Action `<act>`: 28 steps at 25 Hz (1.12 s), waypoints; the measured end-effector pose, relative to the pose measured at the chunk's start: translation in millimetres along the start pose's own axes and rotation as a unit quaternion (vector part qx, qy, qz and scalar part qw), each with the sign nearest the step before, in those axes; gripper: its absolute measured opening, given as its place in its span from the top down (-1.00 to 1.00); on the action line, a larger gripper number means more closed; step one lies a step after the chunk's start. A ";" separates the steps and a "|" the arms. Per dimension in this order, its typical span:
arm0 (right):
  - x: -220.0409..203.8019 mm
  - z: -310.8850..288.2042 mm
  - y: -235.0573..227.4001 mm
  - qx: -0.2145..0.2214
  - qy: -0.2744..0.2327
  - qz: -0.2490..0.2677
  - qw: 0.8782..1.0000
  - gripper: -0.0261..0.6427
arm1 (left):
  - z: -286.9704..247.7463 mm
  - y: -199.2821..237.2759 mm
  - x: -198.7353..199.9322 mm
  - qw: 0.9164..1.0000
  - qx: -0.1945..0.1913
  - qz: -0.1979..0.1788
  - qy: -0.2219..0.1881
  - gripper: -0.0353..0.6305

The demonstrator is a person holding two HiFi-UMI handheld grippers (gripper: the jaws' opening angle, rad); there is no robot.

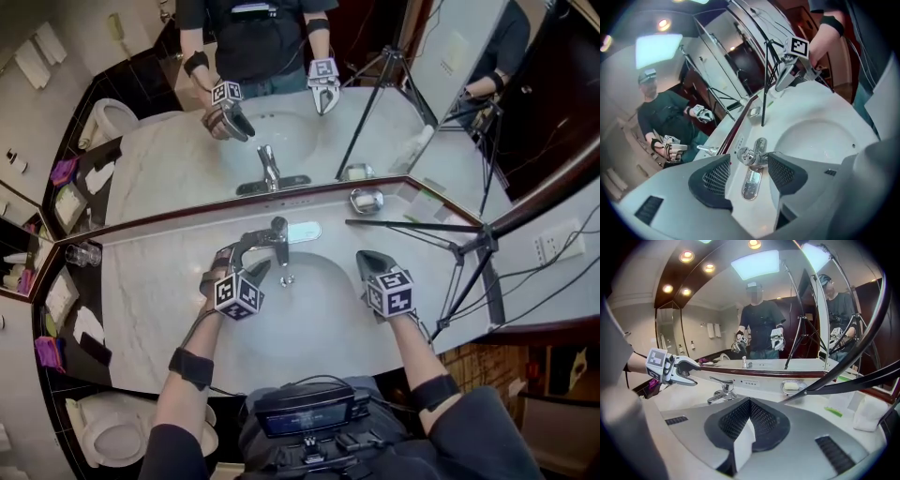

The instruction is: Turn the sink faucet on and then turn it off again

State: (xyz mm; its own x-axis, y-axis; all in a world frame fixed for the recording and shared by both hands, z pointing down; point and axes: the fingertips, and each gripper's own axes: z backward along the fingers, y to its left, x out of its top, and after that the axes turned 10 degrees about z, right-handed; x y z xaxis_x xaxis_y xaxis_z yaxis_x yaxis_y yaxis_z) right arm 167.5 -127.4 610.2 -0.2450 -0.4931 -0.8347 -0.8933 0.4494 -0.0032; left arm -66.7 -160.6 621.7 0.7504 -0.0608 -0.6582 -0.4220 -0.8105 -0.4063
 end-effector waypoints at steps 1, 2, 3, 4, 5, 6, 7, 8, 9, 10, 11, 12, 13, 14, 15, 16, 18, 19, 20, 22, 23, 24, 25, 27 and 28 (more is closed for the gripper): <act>-0.3 -0.4 -1.0 -0.001 0.002 0.001 1.000 0.87 | -7.3 0.5 0.7 1.000 -0.002 -0.014 0.002 0.13; -0.6 -0.9 -1.9 -0.002 0.004 0.002 1.000 0.87 | -14.6 1.4 1.2 1.000 -0.002 -0.027 0.005 0.13; -1.0 -1.4 -2.5 -0.002 0.005 0.002 1.000 0.87 | -21.7 2.5 1.6 0.999 -0.003 -0.038 0.008 0.13; -1.5 -1.9 -3.2 -0.003 0.006 0.002 1.000 0.87 | -28.4 3.3 2.1 0.999 -0.005 -0.047 0.011 0.13; -2.2 -2.4 -3.9 -0.004 0.008 0.002 1.000 0.87 | -34.6 3.8 2.6 0.998 -0.008 -0.056 0.014 0.13; -2.9 -3.0 -4.6 -0.005 0.009 0.003 1.000 0.87 | -40.2 4.0 3.0 0.998 -0.012 -0.065 0.017 0.13; -3.7 -3.7 -5.3 -0.006 0.010 0.003 1.000 0.87 | -45.2 4.2 3.4 0.997 -0.015 -0.073 0.019 0.13; -4.7 -4.2 -5.9 -0.007 0.012 0.002 1.000 0.87 | -49.5 4.3 3.9 0.996 -0.018 -0.080 0.021 0.13; -5.8 -4.5 -6.5 -0.008 0.013 0.001 1.000 0.87 | -53.3 3.9 4.1 0.996 -0.020 -0.085 0.022 0.13; -7.3 -4.8 -7.2 -0.008 0.014 -0.001 1.000 0.87 | -56.7 2.9 4.0 0.995 -0.023 -0.089 0.023 0.13; -9.0 -4.9 -8.0 -0.009 0.015 -0.003 1.000 0.87 | -60.0 1.5 3.4 0.995 -0.026 -0.094 0.025 0.13; -10.6 -5.0 -9.0 -0.010 0.016 -0.005 1.000 0.87 | -63.2 -0.3 2.4 0.994 -0.028 -0.098 0.027 0.13; -11.9 -5.0 -10.1 -0.011 0.017 -0.007 1.000 0.87 | -66.3 -1.9 1.0 0.994 -0.031 -0.100 0.030 0.13; -12.9 -5.0 -11.5 -0.012 0.017 -0.008 1.000 0.87 | -69.4 -3.3 -0.6 0.994 -0.033 -0.101 0.033 0.13; -13.8 -5.0 -13.0 -0.013 0.018 -0.010 1.000 0.87 | -72.3 -4.6 -2.2 0.994 -0.035 -0.100 0.036 0.13; -14.5 -5.1 -14.5 -0.013 0.018 -0.011 1.000 0.87 | -74.9 -6.0 -3.9 0.994 -0.037 -0.100 0.039 0.13; -15.2 -5.5 -16.4 -0.014 0.018 -0.013 1.000 0.87 | -78.5 -9.8 -7.7 0.992 -0.042 -0.107 0.045 0.13; -15.5 -5.7 -17.2 -0.015 0.019 -0.014 1.000 0.87 | -79.5 -11.2 -8.9 0.992 -0.042 -0.112 0.047 0.16; -15.9 -6.0 -17.9 -0.015 0.019 -0.014 1.000 0.87 | -80.1 -11.1 -9.2 0.991 -0.039 -0.117 0.046 0.24; -16.1 -7.4 -18.8 -0.015 0.020 -0.014 1.000 0.87 | -80.5 -7.6 -7.7 0.991 -0.028 -0.120 0.044 0.38; -16.1 -8.3 -18.7 -0.014 0.021 -0.015 1.000 0.87 | -80.5 -5.8 -6.8 0.992 -0.024 -0.119 0.042 0.45; -16.2 -9.4 -18.1 -0.013 0.021 -0.015 1.000 0.87 | -80.6 -5.0 -6.1 0.992 -0.021 -0.117 0.041 0.47; -16.6 -10.5 -17.2 -0.012 0.021 -0.015 1.000 0.87 | -80.3 -4.8 -5.4 0.992 -0.017 -0.116 0.041 0.47; -17.3 -13.2 -14.9 -0.009 0.022 -0.015 1.000 0.87 | -78.2 -4.3 -3.0 0.993 -0.009 -0.112 0.041 0.47; -17.5 -14.8 -13.7 -0.008 0.023 -0.015 1.000 0.87 | -77.3 -3.9 -1.8 0.993 -0.005 -0.109 0.041 0.47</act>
State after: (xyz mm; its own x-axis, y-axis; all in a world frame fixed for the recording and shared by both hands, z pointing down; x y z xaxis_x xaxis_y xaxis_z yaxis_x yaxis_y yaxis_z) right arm 178.5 -135.9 633.0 -0.2339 -0.5398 -0.8087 -0.9064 0.4219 -0.0194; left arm -27.1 -202.4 673.6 0.8623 0.0711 -0.5013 -0.2391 -0.8156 -0.5269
